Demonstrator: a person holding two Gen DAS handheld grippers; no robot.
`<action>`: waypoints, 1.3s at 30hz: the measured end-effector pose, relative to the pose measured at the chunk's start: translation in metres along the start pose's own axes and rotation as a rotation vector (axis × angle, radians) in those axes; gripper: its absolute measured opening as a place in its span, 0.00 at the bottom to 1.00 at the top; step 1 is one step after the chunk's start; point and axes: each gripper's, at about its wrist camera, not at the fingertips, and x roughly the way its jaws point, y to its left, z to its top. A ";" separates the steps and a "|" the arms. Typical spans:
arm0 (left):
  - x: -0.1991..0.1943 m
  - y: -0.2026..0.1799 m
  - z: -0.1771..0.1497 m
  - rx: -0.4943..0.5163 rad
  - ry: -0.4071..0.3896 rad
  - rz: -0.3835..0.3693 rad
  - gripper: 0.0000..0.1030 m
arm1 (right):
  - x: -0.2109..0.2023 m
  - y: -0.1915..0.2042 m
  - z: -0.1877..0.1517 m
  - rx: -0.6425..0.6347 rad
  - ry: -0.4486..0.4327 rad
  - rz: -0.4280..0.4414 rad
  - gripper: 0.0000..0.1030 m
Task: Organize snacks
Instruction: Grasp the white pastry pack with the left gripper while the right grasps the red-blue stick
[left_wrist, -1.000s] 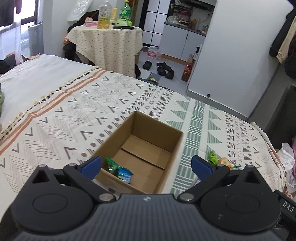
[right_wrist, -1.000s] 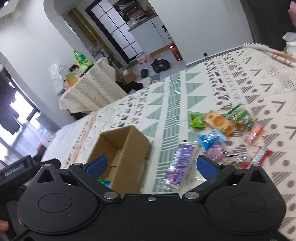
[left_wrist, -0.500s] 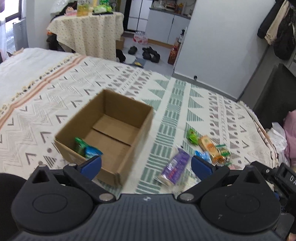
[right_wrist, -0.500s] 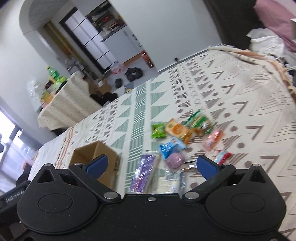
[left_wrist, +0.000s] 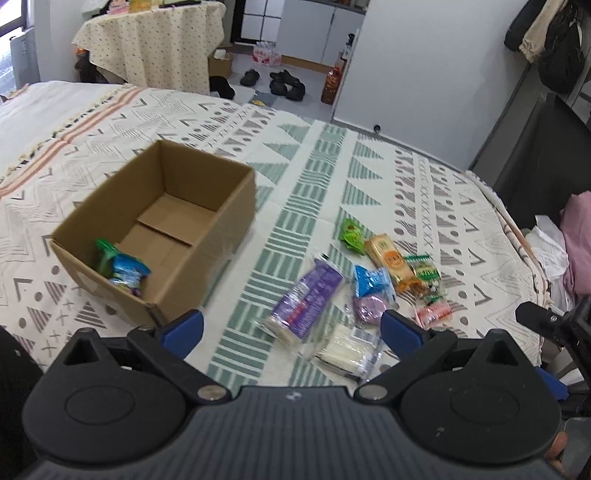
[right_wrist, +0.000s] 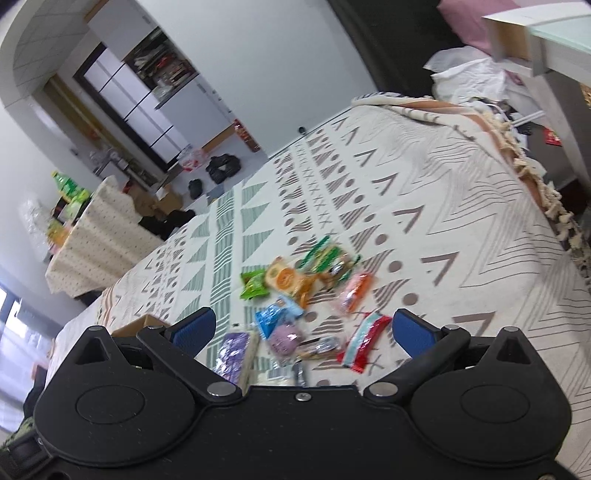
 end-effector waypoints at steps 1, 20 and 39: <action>0.003 -0.003 -0.001 0.003 0.010 -0.006 0.97 | 0.001 -0.003 0.001 0.009 0.001 -0.006 1.00; 0.083 -0.023 -0.023 -0.062 0.151 -0.079 0.85 | 0.039 -0.046 -0.004 0.195 0.102 -0.038 0.81; 0.143 -0.043 -0.036 -0.016 0.246 -0.059 0.85 | 0.107 -0.064 -0.012 0.319 0.229 -0.060 0.56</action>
